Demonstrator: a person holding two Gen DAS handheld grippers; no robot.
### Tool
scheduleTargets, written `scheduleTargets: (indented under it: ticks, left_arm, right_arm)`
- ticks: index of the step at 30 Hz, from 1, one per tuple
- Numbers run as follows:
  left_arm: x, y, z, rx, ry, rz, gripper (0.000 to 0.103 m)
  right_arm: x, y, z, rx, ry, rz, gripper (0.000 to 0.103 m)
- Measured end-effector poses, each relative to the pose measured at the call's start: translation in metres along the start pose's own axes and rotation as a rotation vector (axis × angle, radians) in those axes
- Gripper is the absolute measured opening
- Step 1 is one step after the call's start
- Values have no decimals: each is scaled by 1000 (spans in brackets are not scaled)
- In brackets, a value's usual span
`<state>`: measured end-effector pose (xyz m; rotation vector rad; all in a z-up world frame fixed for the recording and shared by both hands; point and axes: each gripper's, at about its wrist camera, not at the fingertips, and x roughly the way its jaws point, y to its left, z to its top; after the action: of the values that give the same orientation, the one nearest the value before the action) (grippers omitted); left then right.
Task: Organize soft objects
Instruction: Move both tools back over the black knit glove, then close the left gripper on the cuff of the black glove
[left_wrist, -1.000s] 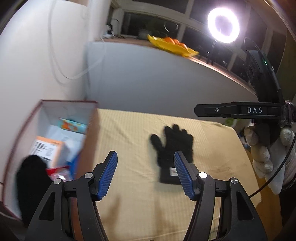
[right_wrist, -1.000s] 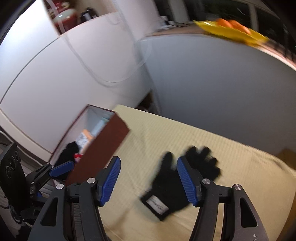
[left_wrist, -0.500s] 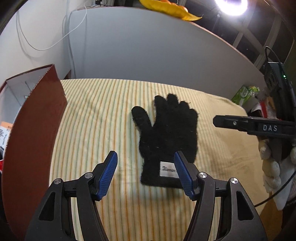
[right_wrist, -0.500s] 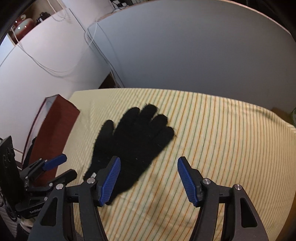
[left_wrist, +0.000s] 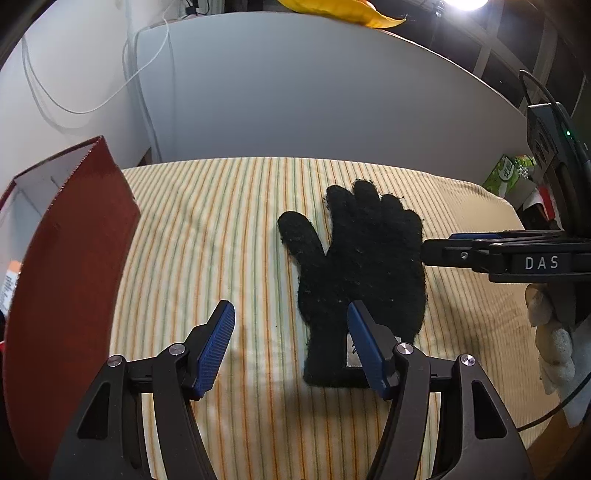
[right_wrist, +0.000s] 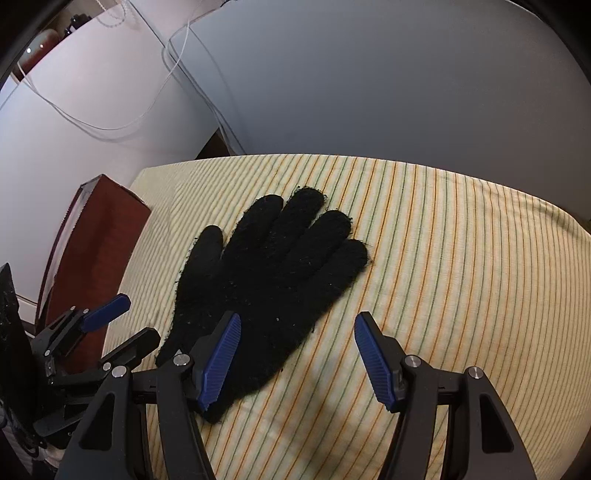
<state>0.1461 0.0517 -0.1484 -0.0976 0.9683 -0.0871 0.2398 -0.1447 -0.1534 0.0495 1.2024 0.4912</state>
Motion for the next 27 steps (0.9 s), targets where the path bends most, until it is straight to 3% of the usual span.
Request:
scheduleTargets:
  ticks: [19, 22, 24, 26, 27]
  left_arm:
    - [33, 3, -1, -77, 86, -127, 63]
    - [33, 0, 0, -73, 80, -142, 55]
    - [33, -4, 0, -69, 84, -161, 39]
    - [34, -6, 1, -67, 81, -156, 21]
    - [32, -9, 1, -58, 74, -146, 18]
  right_arm:
    - [23, 6, -5, 41, 41, 40, 60]
    - [26, 10, -5, 39, 54, 61, 47]
    - [27, 15, -6, 28, 54, 50, 42]
    - [28, 18, -6, 21, 49, 28, 27]
    - [29, 19, -7, 21, 50, 25, 21]
